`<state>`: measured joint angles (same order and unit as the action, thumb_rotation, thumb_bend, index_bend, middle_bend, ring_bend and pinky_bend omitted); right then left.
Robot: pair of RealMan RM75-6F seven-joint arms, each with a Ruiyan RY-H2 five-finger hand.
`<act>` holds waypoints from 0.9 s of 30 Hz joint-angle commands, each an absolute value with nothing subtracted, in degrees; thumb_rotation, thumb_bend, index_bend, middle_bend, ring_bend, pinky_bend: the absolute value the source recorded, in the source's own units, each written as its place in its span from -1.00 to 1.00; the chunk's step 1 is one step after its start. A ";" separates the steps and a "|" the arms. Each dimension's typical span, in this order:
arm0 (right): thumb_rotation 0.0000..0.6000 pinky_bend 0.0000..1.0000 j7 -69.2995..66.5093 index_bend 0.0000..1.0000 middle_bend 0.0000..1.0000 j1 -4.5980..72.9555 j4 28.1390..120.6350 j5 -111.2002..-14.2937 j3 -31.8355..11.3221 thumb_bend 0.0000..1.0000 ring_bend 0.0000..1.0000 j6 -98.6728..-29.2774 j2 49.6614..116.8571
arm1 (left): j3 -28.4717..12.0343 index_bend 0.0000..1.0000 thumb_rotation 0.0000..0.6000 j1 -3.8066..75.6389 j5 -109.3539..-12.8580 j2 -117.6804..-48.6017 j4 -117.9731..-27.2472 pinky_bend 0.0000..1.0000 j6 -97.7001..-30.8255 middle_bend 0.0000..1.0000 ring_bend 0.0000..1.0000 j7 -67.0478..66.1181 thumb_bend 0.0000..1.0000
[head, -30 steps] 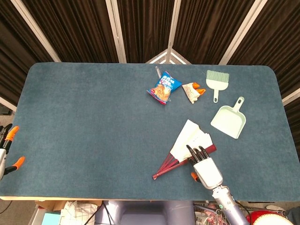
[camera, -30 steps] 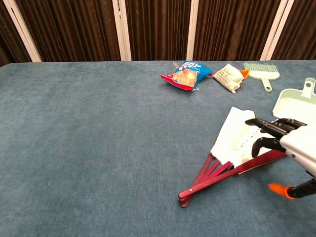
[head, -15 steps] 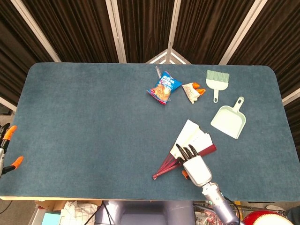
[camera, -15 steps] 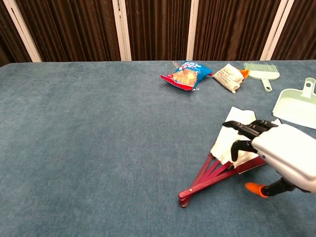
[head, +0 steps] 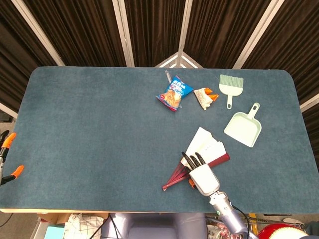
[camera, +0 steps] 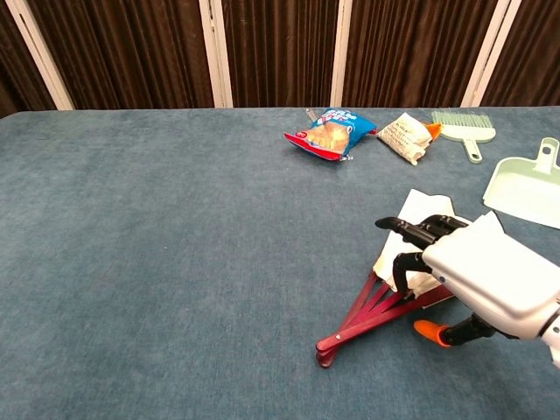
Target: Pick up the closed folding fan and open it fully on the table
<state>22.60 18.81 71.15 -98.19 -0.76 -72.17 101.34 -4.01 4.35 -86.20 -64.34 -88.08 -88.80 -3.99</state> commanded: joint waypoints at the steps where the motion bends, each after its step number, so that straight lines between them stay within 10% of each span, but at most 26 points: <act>1: 1.00 -0.67 22.57 0.02 -0.81 18.92 71.08 -98.13 -0.71 -0.42 -0.58 -72.35 101.29 | -4.01 -0.81 1.00 4.43 -86.14 -64.39 -88.07 -0.80 -88.64 -0.97 -1.00 -4.12 -0.37; 27: 1.00 -0.67 20.81 0.17 -0.79 20.70 69.70 -97.29 0.12 -0.34 -0.55 -72.30 101.56 | -3.85 -0.81 1.00 4.68 -86.00 -64.90 -88.48 -0.80 -88.21 -0.97 -1.00 -5.89 -0.37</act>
